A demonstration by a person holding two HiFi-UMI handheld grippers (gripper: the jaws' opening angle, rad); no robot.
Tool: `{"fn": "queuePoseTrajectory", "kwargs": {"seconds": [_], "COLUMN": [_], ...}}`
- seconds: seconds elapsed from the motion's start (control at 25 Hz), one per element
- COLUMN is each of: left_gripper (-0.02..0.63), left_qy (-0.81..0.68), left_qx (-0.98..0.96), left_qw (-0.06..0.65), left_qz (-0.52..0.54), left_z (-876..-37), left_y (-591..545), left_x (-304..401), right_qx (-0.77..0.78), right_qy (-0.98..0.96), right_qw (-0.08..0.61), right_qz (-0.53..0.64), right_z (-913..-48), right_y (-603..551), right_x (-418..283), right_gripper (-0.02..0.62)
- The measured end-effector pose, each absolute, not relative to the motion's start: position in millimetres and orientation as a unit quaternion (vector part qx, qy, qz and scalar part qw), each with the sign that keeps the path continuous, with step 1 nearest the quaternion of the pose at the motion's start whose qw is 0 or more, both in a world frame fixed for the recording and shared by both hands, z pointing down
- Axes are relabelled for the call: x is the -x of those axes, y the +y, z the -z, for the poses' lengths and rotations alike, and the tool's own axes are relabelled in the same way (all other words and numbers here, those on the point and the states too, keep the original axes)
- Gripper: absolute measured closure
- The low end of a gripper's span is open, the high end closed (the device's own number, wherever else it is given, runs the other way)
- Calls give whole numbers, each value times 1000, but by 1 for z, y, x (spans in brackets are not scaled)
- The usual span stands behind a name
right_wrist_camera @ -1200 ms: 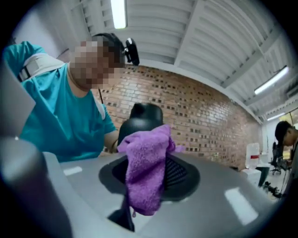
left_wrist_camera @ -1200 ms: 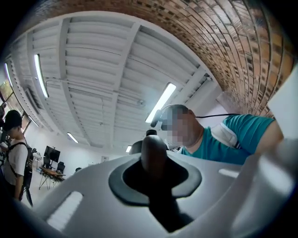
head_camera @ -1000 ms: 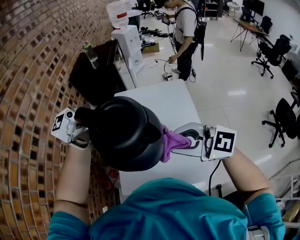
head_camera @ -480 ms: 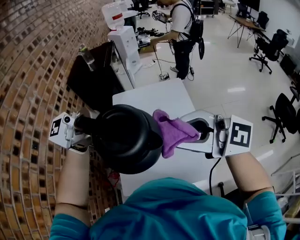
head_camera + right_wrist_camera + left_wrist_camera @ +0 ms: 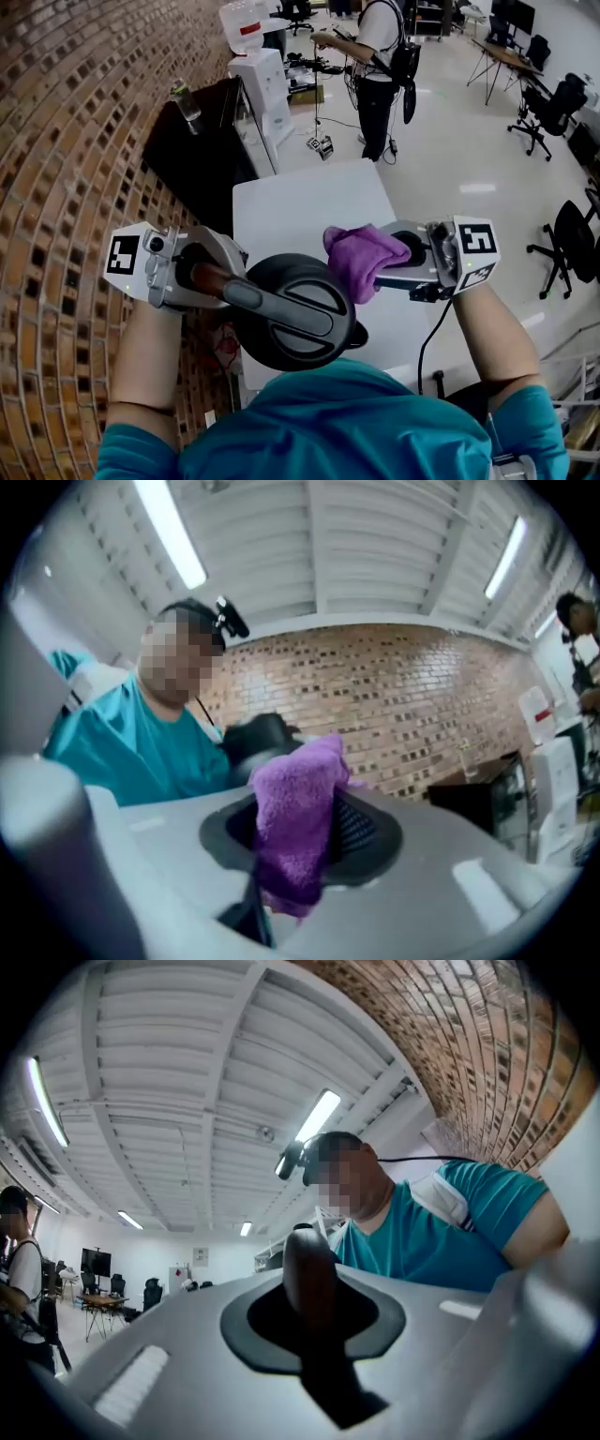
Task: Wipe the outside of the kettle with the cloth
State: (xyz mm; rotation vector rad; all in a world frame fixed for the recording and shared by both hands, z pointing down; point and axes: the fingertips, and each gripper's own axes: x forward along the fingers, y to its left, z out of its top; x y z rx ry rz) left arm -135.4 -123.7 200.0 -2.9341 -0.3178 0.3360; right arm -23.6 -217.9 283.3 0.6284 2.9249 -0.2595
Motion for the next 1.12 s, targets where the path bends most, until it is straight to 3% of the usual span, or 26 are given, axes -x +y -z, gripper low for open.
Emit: {"fn": "queuePoseTrajectory", "kwargs": {"seconds": [0.12, 0.32, 0.64, 0.72, 0.88, 1.12], "left_gripper": [538, 538, 537, 537, 537, 537], "left_qy": [-123, -161, -209, -211, -217, -235], "left_qx": [987, 981, 974, 974, 974, 970], "left_qw": [98, 104, 81, 79, 68, 58], "left_qz": [-44, 21, 11, 7, -14, -23], "left_z": [-218, -236, -234, -236, -232, -235], "left_y": [-117, -101, -86, -86, -89, -92], "left_x": [115, 93, 88, 87, 90, 83], "right_qx": [-302, -413, -403, -401, -446, -481], "right_qy": [945, 898, 883, 889, 877, 847], "right_qw": [58, -28, -164, -151, -29, -87], "right_qz": [111, 150, 175, 163, 174, 208], "right_z": [-256, -287, -386, -381, -302, -322], "right_y": [-220, -197, -188, -195, -202, -183], "right_x": [30, 57, 94, 92, 85, 110], "right_gripper": [474, 474, 474, 474, 474, 474]}}
